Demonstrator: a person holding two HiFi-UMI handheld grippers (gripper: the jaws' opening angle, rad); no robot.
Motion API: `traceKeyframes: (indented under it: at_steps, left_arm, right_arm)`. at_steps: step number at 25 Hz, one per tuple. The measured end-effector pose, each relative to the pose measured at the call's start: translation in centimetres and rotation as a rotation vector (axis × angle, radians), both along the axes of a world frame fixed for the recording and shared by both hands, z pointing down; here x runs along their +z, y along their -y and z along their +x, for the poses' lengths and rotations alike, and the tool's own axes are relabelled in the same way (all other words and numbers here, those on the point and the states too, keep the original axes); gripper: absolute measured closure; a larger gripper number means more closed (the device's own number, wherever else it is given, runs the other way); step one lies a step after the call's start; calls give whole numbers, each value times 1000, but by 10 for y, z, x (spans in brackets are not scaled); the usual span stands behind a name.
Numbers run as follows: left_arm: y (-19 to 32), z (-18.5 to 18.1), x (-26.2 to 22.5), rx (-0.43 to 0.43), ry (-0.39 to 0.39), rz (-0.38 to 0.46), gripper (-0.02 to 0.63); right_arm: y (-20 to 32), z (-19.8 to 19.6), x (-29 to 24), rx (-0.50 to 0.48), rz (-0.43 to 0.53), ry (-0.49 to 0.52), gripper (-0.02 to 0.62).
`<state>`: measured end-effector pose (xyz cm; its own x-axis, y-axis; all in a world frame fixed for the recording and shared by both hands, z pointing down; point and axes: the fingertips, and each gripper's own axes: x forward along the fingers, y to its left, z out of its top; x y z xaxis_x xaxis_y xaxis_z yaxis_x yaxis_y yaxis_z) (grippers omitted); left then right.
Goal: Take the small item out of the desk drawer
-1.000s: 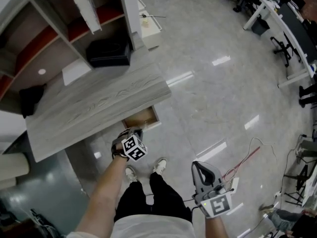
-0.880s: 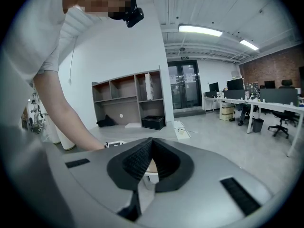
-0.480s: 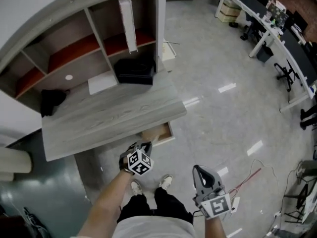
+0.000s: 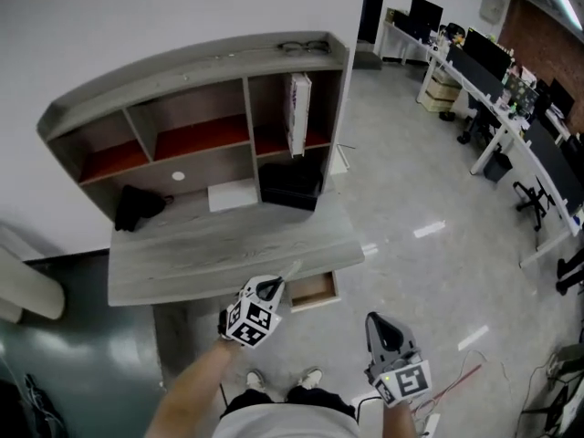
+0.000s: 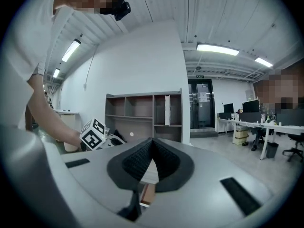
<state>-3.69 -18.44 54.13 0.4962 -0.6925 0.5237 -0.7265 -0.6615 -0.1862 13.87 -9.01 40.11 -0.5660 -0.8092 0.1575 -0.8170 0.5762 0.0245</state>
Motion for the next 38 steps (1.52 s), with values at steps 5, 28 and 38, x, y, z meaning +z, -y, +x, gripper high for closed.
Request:
traceKeyframes:
  at_steps: [5, 28, 38]
  left_arm:
    - [-10, -31, -64, -40, -86, 91, 588]
    - [-77, -186, -247, -353, -424, 484, 588]
    - [-125, -240, -225, -538, -487, 516, 588]
  right_arm:
    - [9, -14, -21, -18, 50, 1, 574]
    - [25, 2, -91, 73, 165, 40, 574]
    - [16, 15, -98, 130, 167, 63, 574]
